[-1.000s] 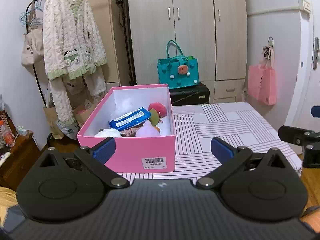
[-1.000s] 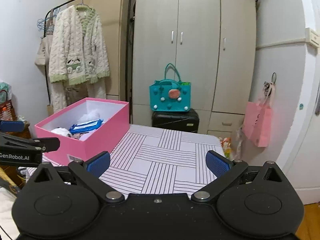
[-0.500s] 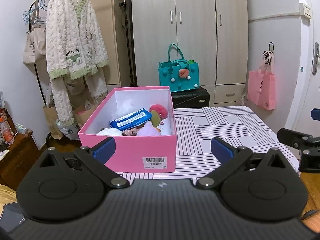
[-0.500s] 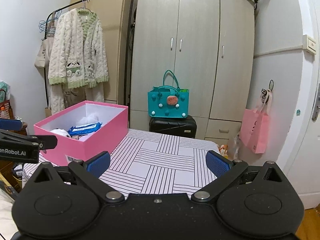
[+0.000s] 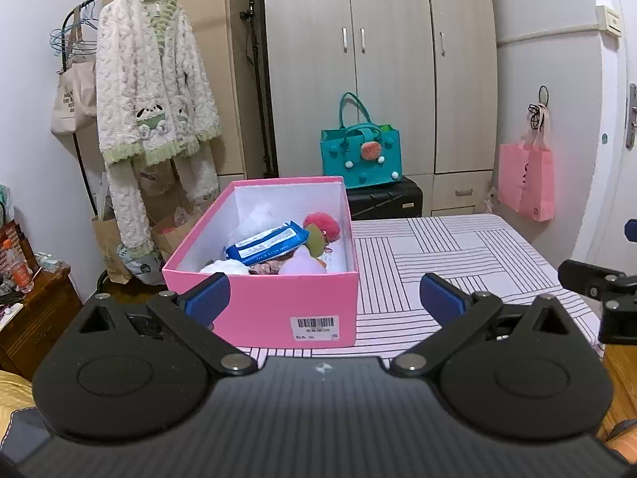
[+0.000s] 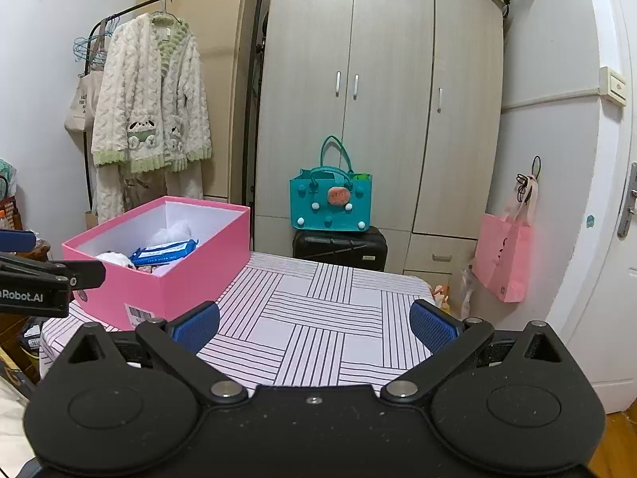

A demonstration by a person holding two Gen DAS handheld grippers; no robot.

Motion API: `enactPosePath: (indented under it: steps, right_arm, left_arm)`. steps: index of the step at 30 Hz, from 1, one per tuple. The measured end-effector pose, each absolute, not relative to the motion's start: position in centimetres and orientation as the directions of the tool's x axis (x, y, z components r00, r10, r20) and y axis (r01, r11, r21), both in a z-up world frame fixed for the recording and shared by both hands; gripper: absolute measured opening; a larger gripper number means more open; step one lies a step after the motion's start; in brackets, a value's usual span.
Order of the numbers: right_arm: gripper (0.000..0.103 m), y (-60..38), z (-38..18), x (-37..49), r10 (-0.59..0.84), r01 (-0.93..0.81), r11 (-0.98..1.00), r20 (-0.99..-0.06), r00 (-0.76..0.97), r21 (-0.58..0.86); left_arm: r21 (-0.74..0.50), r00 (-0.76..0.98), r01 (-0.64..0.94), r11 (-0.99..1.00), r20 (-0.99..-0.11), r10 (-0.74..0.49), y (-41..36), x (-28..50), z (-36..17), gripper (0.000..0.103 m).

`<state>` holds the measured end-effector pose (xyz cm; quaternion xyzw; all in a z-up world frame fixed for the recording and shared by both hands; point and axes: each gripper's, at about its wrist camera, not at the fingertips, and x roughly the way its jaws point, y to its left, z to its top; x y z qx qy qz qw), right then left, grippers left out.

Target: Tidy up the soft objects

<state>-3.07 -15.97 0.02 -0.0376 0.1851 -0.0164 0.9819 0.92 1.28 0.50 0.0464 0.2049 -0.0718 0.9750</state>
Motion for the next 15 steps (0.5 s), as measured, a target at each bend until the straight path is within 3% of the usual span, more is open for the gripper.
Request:
enactPosePath:
  steps: [15]
  right_arm:
    - [0.103,-16.49,-0.27,-2.84,-0.052,0.026,0.997,-0.371,0.927,-0.075]
  left_arm:
    - [0.063,0.897,0.167,0.984,-0.423,-0.125,1.08,0.94,0.31,0.103]
